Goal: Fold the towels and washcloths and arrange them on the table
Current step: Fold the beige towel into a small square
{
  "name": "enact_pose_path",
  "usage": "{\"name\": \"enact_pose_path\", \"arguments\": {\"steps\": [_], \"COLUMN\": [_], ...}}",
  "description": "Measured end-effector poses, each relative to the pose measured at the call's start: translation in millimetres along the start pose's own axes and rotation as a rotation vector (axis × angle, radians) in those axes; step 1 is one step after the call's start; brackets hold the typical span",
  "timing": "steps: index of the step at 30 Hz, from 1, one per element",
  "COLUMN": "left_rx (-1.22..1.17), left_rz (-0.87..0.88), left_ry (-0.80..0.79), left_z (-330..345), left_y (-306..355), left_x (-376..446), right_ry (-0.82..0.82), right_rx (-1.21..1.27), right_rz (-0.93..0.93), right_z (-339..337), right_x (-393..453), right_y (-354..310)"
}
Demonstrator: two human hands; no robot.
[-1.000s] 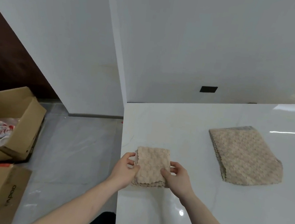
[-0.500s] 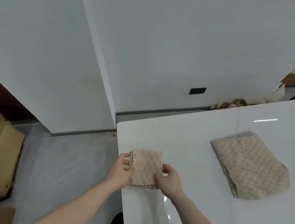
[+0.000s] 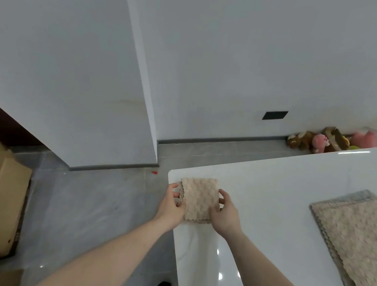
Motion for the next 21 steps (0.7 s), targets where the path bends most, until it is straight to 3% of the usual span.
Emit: {"name": "enact_pose_path", "arguments": {"steps": [10,14,21], "left_rx": [0.123,0.311,0.395], "left_rz": [-0.020,0.000,0.068], "left_ry": [-0.113,-0.133,-0.102], "left_z": [-12.2,-7.4,-5.3], "left_y": [-10.8,-8.2,7.1], "left_x": [26.1,9.8,-47.7], "right_ry": [-0.049,-0.103,-0.157], "right_rx": [-0.353,-0.405,-0.416], "right_rz": [-0.094,-0.077,-0.052], "right_z": [5.8,10.0,4.6], "right_x": [24.7,10.1,-39.3], "right_y": [-4.1,3.8,15.1]}}
Point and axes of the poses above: each hand's wrist, its own x-axis towards the middle knuckle, its own z-axis out of the palm, y = z × x, the point moved 3 cm from there along x, towards the middle knuckle, and after that the axes turned 15 degrees about -y, right-handed, at the moved point
